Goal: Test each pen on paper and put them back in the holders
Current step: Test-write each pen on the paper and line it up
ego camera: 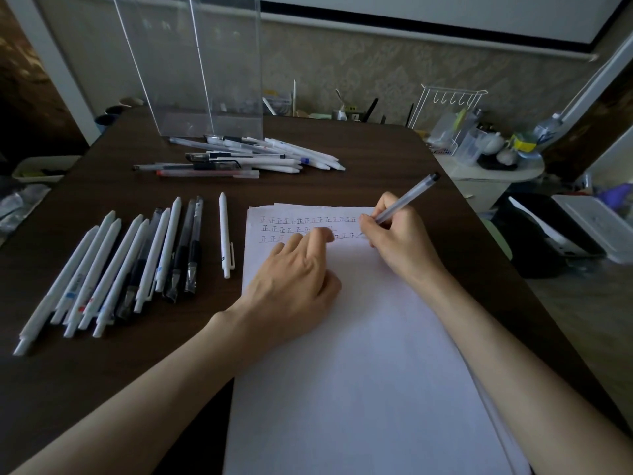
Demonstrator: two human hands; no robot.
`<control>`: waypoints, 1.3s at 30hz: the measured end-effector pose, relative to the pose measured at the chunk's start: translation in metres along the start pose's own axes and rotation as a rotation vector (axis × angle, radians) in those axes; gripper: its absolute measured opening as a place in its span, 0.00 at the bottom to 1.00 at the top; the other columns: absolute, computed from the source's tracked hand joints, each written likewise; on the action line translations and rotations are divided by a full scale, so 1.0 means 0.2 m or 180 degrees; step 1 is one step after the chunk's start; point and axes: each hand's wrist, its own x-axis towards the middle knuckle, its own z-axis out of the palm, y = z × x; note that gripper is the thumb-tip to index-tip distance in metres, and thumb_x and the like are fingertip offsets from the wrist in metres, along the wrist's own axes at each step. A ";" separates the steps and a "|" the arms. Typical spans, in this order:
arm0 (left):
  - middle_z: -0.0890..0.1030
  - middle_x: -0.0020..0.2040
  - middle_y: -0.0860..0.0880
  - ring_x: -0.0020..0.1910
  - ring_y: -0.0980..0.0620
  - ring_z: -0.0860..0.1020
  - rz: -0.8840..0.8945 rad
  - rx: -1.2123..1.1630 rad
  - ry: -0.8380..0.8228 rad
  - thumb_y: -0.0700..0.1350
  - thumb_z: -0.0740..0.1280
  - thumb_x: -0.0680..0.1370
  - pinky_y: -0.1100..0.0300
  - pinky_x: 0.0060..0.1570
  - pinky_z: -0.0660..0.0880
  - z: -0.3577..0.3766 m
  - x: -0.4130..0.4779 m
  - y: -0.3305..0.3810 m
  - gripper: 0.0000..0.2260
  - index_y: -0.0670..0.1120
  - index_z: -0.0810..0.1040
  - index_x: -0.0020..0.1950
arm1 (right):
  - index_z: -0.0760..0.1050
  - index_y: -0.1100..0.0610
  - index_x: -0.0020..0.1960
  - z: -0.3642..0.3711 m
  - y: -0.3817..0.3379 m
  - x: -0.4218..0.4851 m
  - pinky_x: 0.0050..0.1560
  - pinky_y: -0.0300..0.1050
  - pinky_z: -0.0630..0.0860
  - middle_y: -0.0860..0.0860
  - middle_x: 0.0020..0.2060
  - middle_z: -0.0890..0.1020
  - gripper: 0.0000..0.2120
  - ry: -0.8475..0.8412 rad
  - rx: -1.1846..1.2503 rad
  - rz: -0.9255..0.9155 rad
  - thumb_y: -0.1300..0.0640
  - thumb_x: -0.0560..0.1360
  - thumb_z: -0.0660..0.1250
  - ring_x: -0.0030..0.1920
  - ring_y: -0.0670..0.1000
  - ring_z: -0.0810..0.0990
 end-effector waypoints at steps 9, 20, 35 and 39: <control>0.72 0.48 0.49 0.45 0.53 0.71 -0.0325 -0.0955 0.0058 0.36 0.56 0.79 0.67 0.44 0.65 -0.03 0.01 -0.03 0.06 0.41 0.65 0.56 | 0.76 0.58 0.43 -0.01 -0.02 -0.02 0.35 0.36 0.69 0.50 0.31 0.78 0.05 0.0035 0.1735 -0.0183 0.58 0.76 0.65 0.33 0.44 0.75; 0.76 0.31 0.48 0.32 0.50 0.74 -0.0467 -0.1073 0.0748 0.49 0.67 0.76 0.52 0.35 0.72 -0.06 0.00 -0.03 0.13 0.42 0.73 0.37 | 0.68 0.59 0.36 0.00 -0.08 -0.08 0.30 0.38 0.68 0.50 0.23 0.76 0.09 -0.0601 0.2595 -0.0055 0.57 0.73 0.62 0.27 0.48 0.73; 0.78 0.35 0.46 0.30 0.49 0.75 0.0244 -0.0401 0.0990 0.42 0.64 0.76 0.58 0.27 0.72 -0.08 -0.03 -0.01 0.08 0.39 0.79 0.49 | 0.73 0.60 0.36 0.03 -0.14 -0.11 0.33 0.38 0.71 0.51 0.25 0.78 0.09 -0.0833 0.2554 0.0049 0.55 0.69 0.68 0.29 0.48 0.75; 0.80 0.40 0.46 0.36 0.45 0.78 -0.0083 -0.0433 0.0757 0.42 0.59 0.80 0.58 0.31 0.65 -0.06 -0.02 0.00 0.06 0.43 0.73 0.55 | 0.75 0.59 0.38 0.07 -0.20 -0.07 0.32 0.38 0.70 0.51 0.27 0.77 0.10 -0.1110 0.2082 0.0141 0.53 0.74 0.66 0.30 0.47 0.74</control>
